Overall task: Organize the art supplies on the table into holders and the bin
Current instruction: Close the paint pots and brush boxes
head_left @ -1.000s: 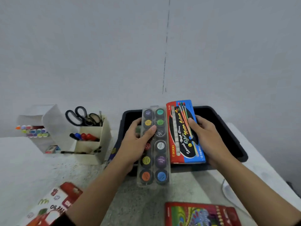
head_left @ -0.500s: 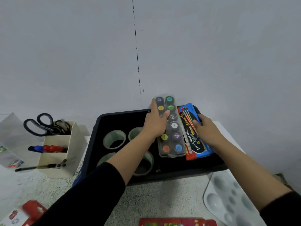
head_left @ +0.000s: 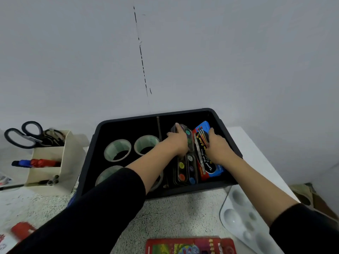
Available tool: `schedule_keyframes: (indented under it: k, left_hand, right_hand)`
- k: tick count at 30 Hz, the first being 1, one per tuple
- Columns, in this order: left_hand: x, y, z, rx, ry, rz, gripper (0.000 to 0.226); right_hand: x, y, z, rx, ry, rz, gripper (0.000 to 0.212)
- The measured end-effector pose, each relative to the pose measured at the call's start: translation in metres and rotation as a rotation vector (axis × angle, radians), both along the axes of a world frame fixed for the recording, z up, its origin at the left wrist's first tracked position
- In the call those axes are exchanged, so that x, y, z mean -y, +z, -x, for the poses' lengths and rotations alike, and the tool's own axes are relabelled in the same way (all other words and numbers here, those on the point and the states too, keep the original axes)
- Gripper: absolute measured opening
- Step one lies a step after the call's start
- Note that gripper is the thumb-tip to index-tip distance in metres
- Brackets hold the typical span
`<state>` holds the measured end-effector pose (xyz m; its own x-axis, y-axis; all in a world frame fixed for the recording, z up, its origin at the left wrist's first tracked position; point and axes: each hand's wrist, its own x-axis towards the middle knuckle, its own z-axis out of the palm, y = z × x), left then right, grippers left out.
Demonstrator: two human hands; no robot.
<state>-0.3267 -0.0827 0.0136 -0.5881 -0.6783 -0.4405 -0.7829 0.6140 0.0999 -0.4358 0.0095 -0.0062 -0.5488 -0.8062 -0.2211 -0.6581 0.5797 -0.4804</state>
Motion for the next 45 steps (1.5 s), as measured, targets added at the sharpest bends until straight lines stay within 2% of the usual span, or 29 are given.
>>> schedule_keyframes:
  k: [3, 5, 7, 8, 10, 12, 14, 19, 26, 29, 31, 33, 35, 37, 39, 42, 45]
  left_hand:
    - [-0.004, 0.012, -0.006, 0.06, -0.074, 0.122, 0.058]
    - [-0.006, 0.015, -0.012, 0.021, -0.173, 0.15, 0.045]
    - [-0.005, 0.006, -0.018, -0.023, -0.31, 0.183, 0.033]
    - [-0.005, 0.003, -0.022, -0.028, -0.351, 0.198, 0.033]
    - [-0.005, -0.007, -0.028, 0.012, -0.4, 0.256, 0.047]
    - [-0.006, -0.014, -0.031, 0.06, -0.444, 0.333, 0.058]
    - [-0.007, -0.014, -0.032, 0.073, -0.469, 0.386, 0.064]
    - [-0.008, -0.009, -0.028, 0.091, -0.458, 0.384, 0.06]
    - [-0.009, -0.007, -0.031, 0.046, -0.456, 0.363, 0.049]
    - [-0.007, -0.005, -0.042, -0.109, -0.435, 0.306, 0.036]
    - [-0.013, 0.002, -0.058, -0.371, -0.367, 0.154, 0.027]
    - [-0.03, 0.014, -0.083, -0.659, -0.274, 0.008, 0.019]
    - [-0.051, 0.022, -0.116, -0.859, -0.215, -0.013, 0.014]
    - [-0.068, 0.02, -0.156, -0.957, -0.177, 0.046, 0.012]
    - [-0.076, 0.01, -0.194, -0.996, -0.13, 0.127, 0.009]
    - [-0.08, -0.01, -0.241, -0.946, -0.072, 0.226, 0.01]
    - [-0.087, -0.023, -0.275, -0.926, -0.054, 0.245, 0.018]
  right_hand:
    - [0.001, -0.001, -0.001, -0.047, 0.031, -0.009, 0.079]
    - [-0.001, -0.002, -0.003, -0.08, 0.055, -0.027, 0.077]
    - [-0.004, -0.006, -0.004, -0.128, 0.108, -0.053, 0.063]
    - [-0.006, -0.009, -0.005, -0.157, 0.145, -0.062, 0.05]
    - [-0.009, -0.013, -0.006, -0.192, 0.22, -0.102, 0.025]
    - [-0.012, -0.011, -0.007, -0.201, 0.284, -0.162, 0.009]
    - [-0.015, -0.009, -0.005, -0.224, 0.327, -0.189, 0.01]
    - [-0.027, -0.011, -0.009, -0.249, 0.375, -0.197, 0.021]
    - [-0.03, -0.01, -0.016, -0.266, 0.292, -0.119, 0.03]
    - [-0.035, -0.006, -0.021, -0.312, 0.2, 0.034, 0.025]
    - [-0.044, 0.0, -0.031, -0.413, 0.154, 0.235, 0.024]
    - [-0.058, 0.008, -0.048, -0.407, 0.136, 0.499, 0.025]
    - [-0.077, 0.012, -0.07, -0.318, 0.218, 0.711, 0.022]
    - [-0.096, 0.013, -0.094, -0.232, 0.365, 0.761, 0.021]
    - [-0.11, 0.011, -0.115, -0.151, 0.538, 0.654, 0.02]
    - [-0.112, 0.004, -0.14, -0.173, 0.797, 0.313, 0.025]
    - [-0.106, -0.01, -0.158, -0.331, 0.906, -0.064, 0.065]
